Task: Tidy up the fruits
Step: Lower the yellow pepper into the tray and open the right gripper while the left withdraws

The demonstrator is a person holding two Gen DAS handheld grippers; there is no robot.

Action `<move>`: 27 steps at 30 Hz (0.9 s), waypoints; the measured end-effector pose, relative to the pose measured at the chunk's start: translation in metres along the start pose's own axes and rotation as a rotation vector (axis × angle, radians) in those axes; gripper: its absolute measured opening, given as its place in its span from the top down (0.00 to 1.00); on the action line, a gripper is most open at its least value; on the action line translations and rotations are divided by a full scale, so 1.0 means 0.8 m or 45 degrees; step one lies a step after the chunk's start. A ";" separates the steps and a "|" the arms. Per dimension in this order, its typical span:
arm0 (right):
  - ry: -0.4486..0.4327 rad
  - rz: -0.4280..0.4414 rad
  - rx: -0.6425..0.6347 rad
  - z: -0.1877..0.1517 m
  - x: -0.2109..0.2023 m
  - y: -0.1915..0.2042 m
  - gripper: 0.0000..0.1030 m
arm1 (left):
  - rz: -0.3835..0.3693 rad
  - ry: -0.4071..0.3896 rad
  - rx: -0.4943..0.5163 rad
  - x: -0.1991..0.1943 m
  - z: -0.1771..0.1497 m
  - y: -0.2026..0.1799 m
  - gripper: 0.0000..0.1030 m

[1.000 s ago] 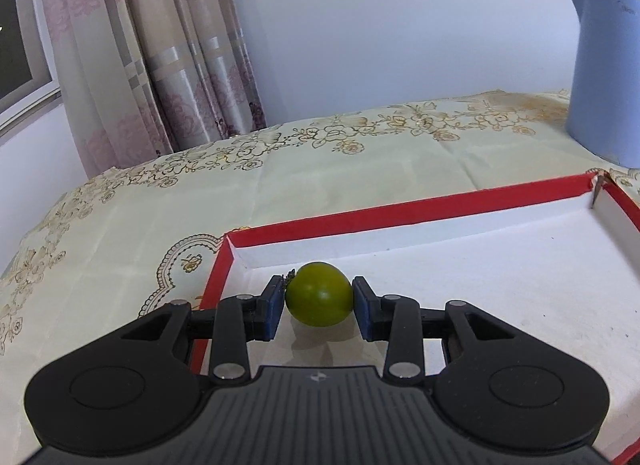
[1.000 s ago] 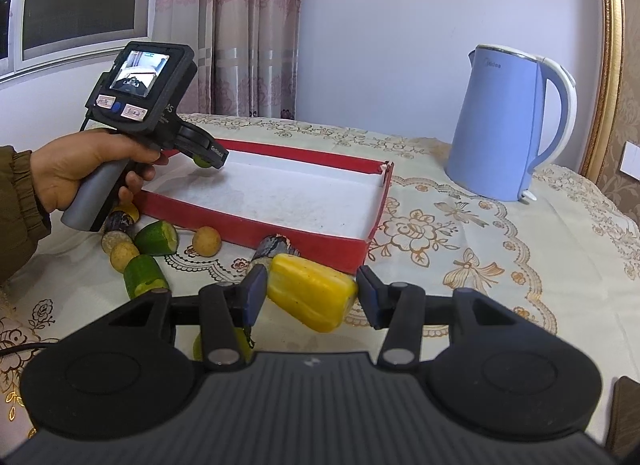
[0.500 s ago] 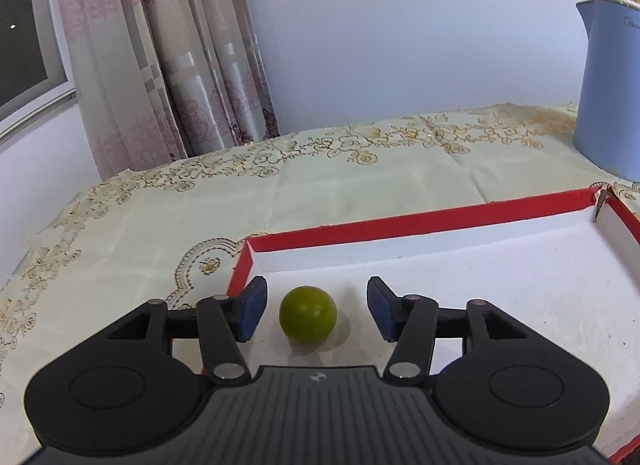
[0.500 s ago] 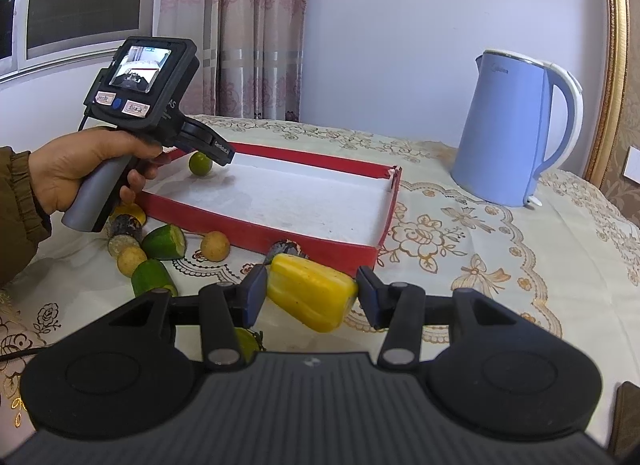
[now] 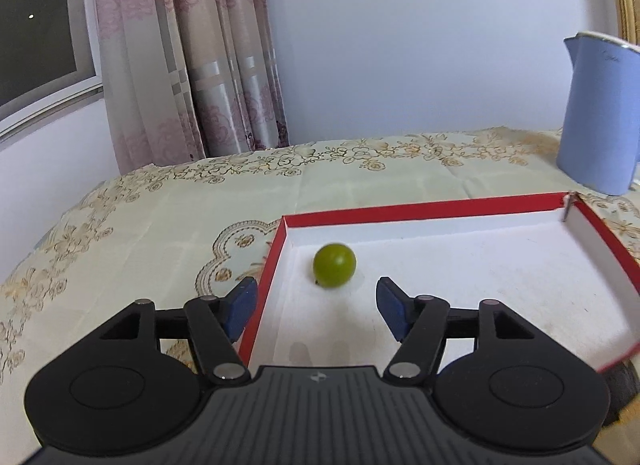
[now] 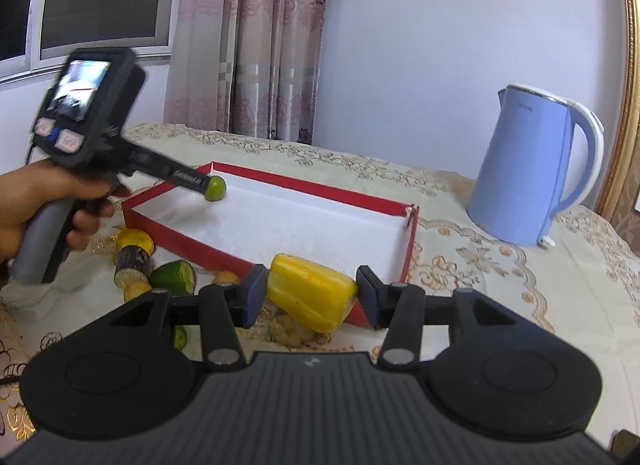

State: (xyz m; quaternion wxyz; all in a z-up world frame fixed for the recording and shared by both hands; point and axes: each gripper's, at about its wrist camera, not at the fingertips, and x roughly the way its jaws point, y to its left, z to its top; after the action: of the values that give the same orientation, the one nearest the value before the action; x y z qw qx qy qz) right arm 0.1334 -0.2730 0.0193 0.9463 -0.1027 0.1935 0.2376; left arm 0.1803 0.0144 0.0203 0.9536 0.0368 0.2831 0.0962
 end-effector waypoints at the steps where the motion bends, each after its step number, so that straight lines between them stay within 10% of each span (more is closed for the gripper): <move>1: -0.002 0.003 -0.001 0.003 0.003 0.000 0.55 | -0.004 -0.003 -0.012 -0.003 -0.003 0.001 0.37; 14: 0.000 -0.027 -0.011 0.056 0.072 -0.013 0.55 | 0.015 -0.030 -0.135 -0.006 -0.023 0.024 0.14; 27: 0.072 -0.063 0.083 0.087 0.149 -0.042 0.55 | -0.005 -0.023 -0.154 -0.005 -0.025 0.034 0.12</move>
State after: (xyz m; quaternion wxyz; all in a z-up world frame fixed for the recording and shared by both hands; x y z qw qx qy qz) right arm 0.2687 -0.2330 0.0360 0.9489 -0.0831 0.2253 0.2046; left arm 0.1616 0.0405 0.0089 0.9567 -0.0204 0.2682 0.1110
